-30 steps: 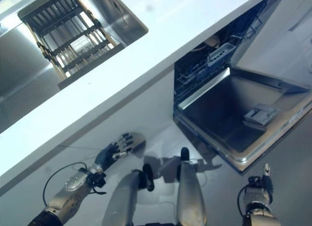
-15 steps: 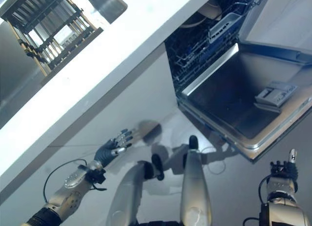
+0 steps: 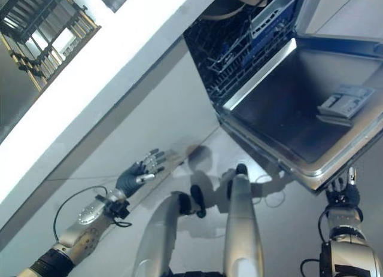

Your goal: Pick up plates and place into dishwasher.

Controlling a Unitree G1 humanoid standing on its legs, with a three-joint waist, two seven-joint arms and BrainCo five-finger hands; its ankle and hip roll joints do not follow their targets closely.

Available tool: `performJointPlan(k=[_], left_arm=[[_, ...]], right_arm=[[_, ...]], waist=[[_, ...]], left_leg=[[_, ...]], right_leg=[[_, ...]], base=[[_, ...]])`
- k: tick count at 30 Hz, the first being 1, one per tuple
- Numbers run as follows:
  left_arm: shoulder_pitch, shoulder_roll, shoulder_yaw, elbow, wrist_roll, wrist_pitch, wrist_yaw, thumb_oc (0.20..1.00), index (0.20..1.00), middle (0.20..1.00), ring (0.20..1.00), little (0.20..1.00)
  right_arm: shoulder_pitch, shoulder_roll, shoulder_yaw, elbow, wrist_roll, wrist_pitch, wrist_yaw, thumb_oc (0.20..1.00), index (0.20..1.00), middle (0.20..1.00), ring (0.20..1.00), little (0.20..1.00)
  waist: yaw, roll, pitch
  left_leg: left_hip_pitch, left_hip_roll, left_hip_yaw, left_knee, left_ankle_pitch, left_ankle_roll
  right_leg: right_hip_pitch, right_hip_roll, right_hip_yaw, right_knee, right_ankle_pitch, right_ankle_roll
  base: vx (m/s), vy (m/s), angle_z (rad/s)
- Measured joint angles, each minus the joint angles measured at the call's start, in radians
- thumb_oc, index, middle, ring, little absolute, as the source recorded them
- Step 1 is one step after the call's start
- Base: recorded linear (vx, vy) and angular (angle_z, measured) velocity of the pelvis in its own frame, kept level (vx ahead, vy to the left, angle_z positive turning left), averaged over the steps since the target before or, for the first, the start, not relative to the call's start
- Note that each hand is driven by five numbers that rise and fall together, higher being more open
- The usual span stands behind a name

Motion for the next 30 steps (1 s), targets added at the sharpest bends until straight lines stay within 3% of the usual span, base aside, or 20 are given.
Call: performJointPlan(k=[6,13,18,23,30], left_arm=[[0.005,-0.004,0.03,-0.009,-0.003,0.004,-0.052,1.0,1.0,1.0,1.0,1.0],[0.057,-0.005,0.069,-0.029,-0.009,0.009,-0.119,1.0,1.0,1.0,1.0,1.0],[0.073,-0.026,0.077,-0.024,-0.009,0.017,-0.15,1.0,1.0,1.0,1.0,1.0],[0.078,-0.041,0.088,-0.015,-0.007,0.017,-0.16,1.0,1.0,1.0,1.0,1.0],[0.085,-0.085,0.091,0.024,0.022,0.014,-0.152,1.0,1.0,1.0,1.0,1.0]], right_arm=[[-0.008,-0.047,0.059,-0.001,-0.077,0.017,0.067,1.0,1.0,1.0,1.0,1.0],[-0.018,-0.076,0.07,0.006,-0.119,0.031,0.173,1.0,1.0,1.0,1.0,1.0],[0.012,-0.079,0.081,0.013,-0.162,0.029,0.173,1.0,1.0,1.0,1.0,1.0],[0.04,-0.065,0.108,-0.004,-0.165,0.039,0.17,1.0,1.0,1.0,1.0,1.0],[0.088,-0.003,0.109,-0.072,-0.164,0.014,0.064,1.0,1.0,1.0,1.0,1.0]], waist=[[-0.001,0.023,-0.016],[0.009,0.026,-0.018],[0.027,0.032,-0.022],[0.033,0.035,-0.024],[0.054,0.029,-0.024]], left_leg=[[-0.013,-0.003,-0.022,-0.001,0.0,0.001],[0.001,-0.011,-0.029,-0.007,0.001,0.0],[0.056,-0.012,-0.046,-0.054,0.015,-0.013],[0.117,-0.007,-0.097,-0.133,0.048,-0.026],[0.221,0.005,-0.14,-0.271,0.104,-0.037]], right_leg=[[-0.015,-0.006,-0.025,-0.004,-0.002,-0.004],[-0.009,-0.018,-0.033,0.006,-0.003,-0.023],[0.056,-0.019,-0.055,-0.028,-0.003,-0.034],[0.147,-0.014,-0.118,-0.11,-0.003,-0.034],[0.281,0.021,-0.172,-0.259,0.003,-0.024]], base=[[-0.01,-0.007,-0.09],[0.03,0.04,0.0],[-0.01,0.0,0.04],[0.04,-0.044,0.15],[0.07,-0.045,0.07]])
